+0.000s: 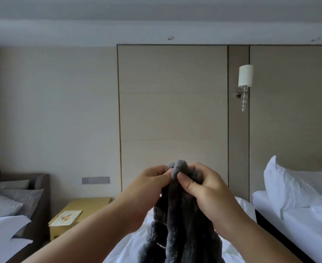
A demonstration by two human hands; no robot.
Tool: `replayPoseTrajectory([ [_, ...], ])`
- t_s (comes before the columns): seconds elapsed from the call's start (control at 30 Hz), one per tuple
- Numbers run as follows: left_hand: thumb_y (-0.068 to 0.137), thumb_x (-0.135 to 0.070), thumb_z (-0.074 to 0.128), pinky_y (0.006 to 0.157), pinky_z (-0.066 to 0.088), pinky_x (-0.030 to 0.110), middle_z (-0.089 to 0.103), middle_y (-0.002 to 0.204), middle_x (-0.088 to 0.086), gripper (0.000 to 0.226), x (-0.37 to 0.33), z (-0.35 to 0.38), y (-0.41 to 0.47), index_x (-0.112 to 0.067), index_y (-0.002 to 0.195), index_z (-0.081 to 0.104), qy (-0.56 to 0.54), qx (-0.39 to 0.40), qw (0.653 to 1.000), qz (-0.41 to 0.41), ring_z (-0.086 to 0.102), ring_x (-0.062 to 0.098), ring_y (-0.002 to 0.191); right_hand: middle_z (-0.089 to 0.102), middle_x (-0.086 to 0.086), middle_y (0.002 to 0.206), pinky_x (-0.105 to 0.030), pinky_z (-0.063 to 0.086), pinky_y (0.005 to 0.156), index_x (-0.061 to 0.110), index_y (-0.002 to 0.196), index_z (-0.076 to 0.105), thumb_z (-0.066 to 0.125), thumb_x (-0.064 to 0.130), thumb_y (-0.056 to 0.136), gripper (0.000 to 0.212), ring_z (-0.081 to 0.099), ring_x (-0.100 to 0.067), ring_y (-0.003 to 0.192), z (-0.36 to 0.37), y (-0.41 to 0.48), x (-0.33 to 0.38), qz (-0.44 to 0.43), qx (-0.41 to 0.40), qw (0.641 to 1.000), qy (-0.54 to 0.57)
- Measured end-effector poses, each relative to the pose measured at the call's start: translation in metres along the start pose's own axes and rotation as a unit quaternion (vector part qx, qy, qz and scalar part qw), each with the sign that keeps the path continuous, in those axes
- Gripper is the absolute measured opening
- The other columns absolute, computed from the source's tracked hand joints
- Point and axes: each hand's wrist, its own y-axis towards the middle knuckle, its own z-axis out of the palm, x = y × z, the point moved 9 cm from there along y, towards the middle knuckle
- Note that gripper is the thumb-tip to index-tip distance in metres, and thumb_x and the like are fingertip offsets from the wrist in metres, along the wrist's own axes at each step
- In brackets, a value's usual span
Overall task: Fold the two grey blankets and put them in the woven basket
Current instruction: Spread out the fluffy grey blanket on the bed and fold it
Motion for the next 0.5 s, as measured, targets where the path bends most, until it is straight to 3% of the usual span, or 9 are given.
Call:
replayPoseTrajectory([
  [0.17, 0.098, -0.030, 0.047, 0.052, 0.048, 0.017, 0.072, 0.080, 0.005, 0.031, -0.022, -0.003, 0.003, -0.015, 0.092, 0.074, -0.039, -0.013, 0.999, 0.036, 0.068, 0.011, 0.069, 0.073, -0.003, 0.084, -0.036, 0.057, 0.079, 0.024, 0.086, 0.070, 0.069, 0.020, 0.086, 0.004, 0.070, -0.019, 0.082, 0.001, 0.014, 0.023, -0.045, -0.020, 0.998, -0.043],
  [0.33, 0.097, -0.030, 0.047, 0.055, 0.047, 0.022, 0.075, 0.085, 0.003, 0.031, -0.054, -0.021, 0.009, -0.023, 0.090, 0.076, -0.041, -0.050, 0.995, 0.072, 0.069, 0.010, 0.070, 0.075, -0.001, 0.096, -0.025, 0.055, 0.078, 0.026, 0.093, 0.075, 0.047, 0.001, 0.096, 0.037, 0.072, -0.015, 0.093, 0.012, 0.038, 0.046, -0.004, 0.061, 0.996, 0.061],
  [0.43, 0.098, -0.030, 0.046, 0.053, 0.048, 0.019, 0.076, 0.085, 0.004, 0.033, -0.067, -0.027, 0.010, -0.024, 0.087, 0.076, -0.028, -0.052, 0.995, 0.085, 0.070, 0.010, 0.071, 0.075, -0.006, 0.095, -0.033, 0.054, 0.080, 0.020, 0.094, 0.069, 0.051, 0.002, 0.095, 0.025, 0.072, -0.021, 0.090, 0.013, 0.048, 0.058, -0.013, 0.056, 0.996, 0.070],
  [0.5, 0.099, -0.030, 0.046, 0.051, 0.049, 0.017, 0.076, 0.086, 0.006, 0.034, -0.073, -0.028, 0.008, -0.021, 0.087, 0.076, -0.025, -0.044, 0.995, 0.091, 0.071, 0.011, 0.072, 0.074, -0.005, 0.090, -0.031, 0.054, 0.074, 0.023, 0.084, 0.068, 0.057, 0.002, 0.091, 0.025, 0.072, -0.019, 0.083, 0.016, 0.050, 0.067, -0.033, 0.056, 0.996, 0.057],
])
